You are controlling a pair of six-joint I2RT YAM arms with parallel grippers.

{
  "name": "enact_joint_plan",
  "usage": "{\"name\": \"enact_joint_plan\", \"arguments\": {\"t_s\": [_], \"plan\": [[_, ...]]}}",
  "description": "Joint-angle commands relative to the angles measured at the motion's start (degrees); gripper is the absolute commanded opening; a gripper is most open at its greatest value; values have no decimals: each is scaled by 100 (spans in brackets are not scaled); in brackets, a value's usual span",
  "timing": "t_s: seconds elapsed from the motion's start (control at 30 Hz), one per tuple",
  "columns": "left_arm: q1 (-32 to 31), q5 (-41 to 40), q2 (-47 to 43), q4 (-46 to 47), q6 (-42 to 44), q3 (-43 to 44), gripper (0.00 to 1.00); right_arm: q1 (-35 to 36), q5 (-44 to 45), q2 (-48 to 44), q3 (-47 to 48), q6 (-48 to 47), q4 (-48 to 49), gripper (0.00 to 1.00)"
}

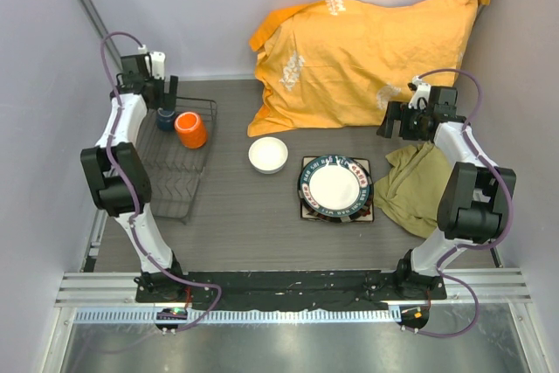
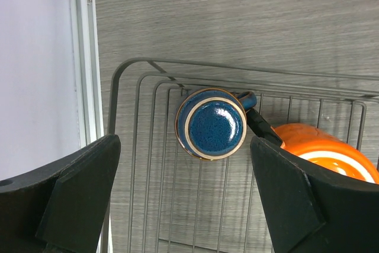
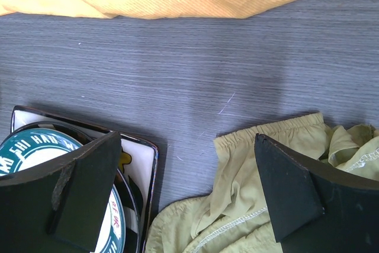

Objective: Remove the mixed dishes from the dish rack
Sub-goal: Place the bowl at the center of the board, then pick up the cup from the dish rack.

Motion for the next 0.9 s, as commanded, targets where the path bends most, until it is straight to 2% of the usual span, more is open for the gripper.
{"name": "enact_joint_plan", "arguments": {"t_s": [0.0, 0.53, 0.87], "plan": [[-91, 107, 161, -127, 240, 325, 96, 20, 72, 16, 227, -69, 58, 100], [-276, -42, 521, -118, 487, 413, 95, 28, 73, 51, 253, -113, 14, 100], [-328, -438, 820, -127, 583, 518, 95, 28, 81, 86, 262, -131, 5, 100]]}}
